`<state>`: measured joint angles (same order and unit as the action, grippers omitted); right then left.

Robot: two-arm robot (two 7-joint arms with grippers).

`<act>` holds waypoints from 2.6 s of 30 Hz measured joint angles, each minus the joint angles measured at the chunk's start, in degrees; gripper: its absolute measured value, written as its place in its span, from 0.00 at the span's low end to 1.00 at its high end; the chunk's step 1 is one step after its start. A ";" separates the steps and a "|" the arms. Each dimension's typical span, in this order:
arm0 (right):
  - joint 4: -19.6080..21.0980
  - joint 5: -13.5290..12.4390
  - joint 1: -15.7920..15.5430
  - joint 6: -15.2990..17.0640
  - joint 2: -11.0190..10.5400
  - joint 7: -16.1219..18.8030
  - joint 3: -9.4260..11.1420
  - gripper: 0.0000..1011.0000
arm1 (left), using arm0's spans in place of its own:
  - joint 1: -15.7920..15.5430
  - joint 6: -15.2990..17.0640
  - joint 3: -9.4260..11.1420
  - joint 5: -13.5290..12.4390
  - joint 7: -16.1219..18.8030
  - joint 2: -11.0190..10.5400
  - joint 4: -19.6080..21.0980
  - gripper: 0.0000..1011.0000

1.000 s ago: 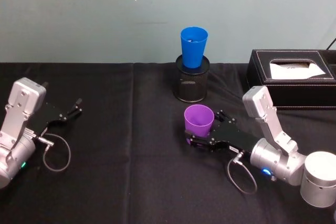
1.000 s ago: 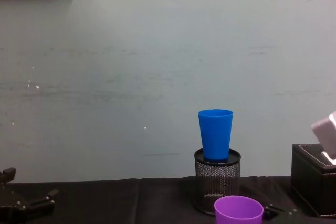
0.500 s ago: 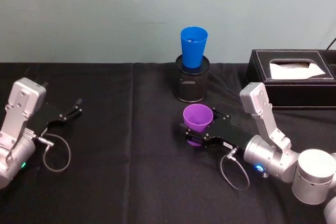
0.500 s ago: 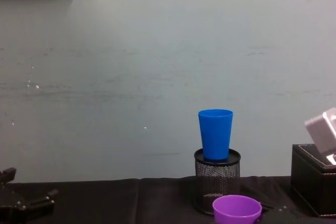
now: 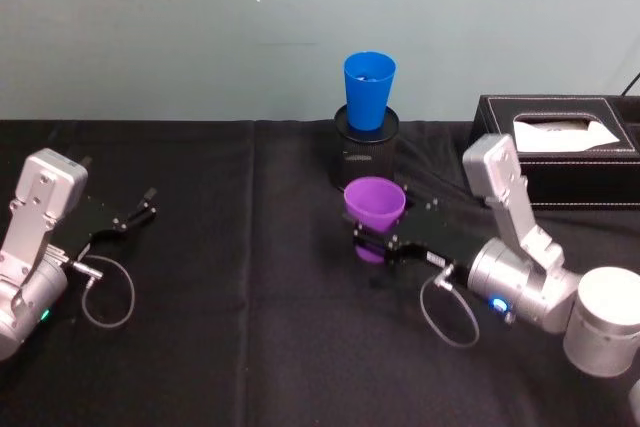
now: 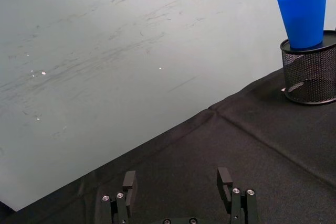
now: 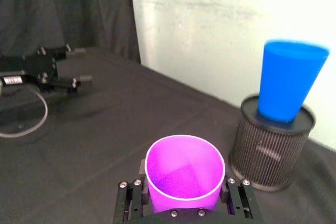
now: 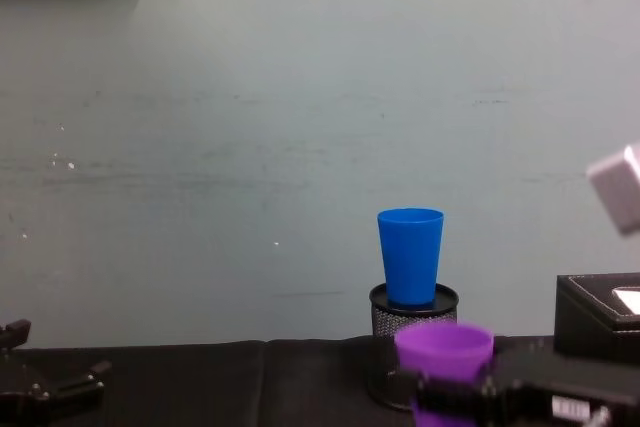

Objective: Pick up one cup with a gripper and tap it against the other cup.

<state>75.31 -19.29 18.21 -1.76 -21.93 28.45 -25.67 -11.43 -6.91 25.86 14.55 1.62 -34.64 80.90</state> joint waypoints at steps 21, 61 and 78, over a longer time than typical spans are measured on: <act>9.28 -1.70 -1.23 5.37 -1.48 -2.76 2.76 0.72 | 0.00 0.00 0.00 0.00 0.00 0.00 0.00 0.99; 9.53 -1.69 -1.21 5.30 -1.59 -2.58 2.67 0.72 | 0.00 0.00 0.00 0.00 0.00 0.00 0.00 0.99; 9.53 -1.68 -1.21 5.30 -1.59 -2.59 2.67 0.72 | -0.01 0.00 0.00 0.00 0.00 0.00 0.00 0.99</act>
<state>84.84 -20.98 17.00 3.55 -23.52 25.86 -23.00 -11.43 -6.91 25.86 14.55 1.62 -34.65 80.90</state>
